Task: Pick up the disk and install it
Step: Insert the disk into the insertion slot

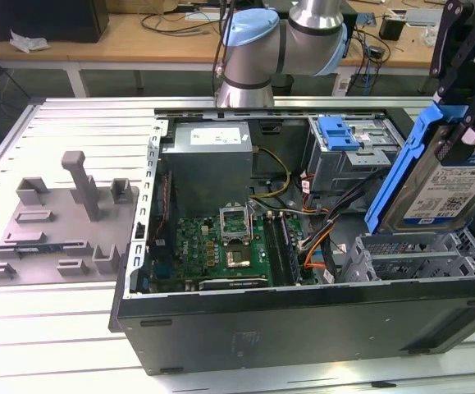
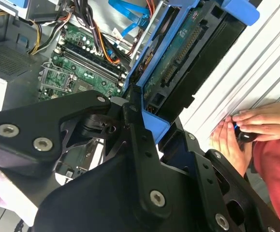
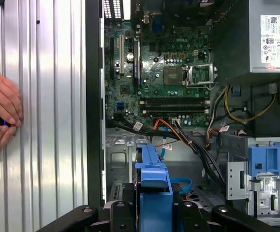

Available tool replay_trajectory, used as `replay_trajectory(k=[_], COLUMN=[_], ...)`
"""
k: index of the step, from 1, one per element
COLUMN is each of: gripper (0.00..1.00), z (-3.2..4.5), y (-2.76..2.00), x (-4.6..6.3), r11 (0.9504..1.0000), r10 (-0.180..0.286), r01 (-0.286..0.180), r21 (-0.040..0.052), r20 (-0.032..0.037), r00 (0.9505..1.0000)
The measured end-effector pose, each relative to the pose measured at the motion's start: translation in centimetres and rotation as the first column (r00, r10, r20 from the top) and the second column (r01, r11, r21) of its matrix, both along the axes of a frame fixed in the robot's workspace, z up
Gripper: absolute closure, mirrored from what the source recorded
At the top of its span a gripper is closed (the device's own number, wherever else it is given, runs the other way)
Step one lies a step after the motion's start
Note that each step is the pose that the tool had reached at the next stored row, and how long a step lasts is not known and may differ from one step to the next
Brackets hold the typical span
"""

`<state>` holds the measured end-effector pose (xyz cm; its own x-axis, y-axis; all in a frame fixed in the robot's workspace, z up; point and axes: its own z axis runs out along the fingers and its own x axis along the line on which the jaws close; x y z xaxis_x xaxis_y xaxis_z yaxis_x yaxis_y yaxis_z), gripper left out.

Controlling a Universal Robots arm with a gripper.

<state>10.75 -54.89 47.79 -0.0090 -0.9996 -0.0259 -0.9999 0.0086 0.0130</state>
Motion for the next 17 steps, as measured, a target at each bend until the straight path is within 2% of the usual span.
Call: replay_trajectory(k=[17], gripper=[0.63], z=[-0.76], y=[0.01], x=[0.58], r11=[1.0000], r10=[0.001], r01=[-0.001], r21=[-0.0001], r20=[0.0005], r00=[1.0000])
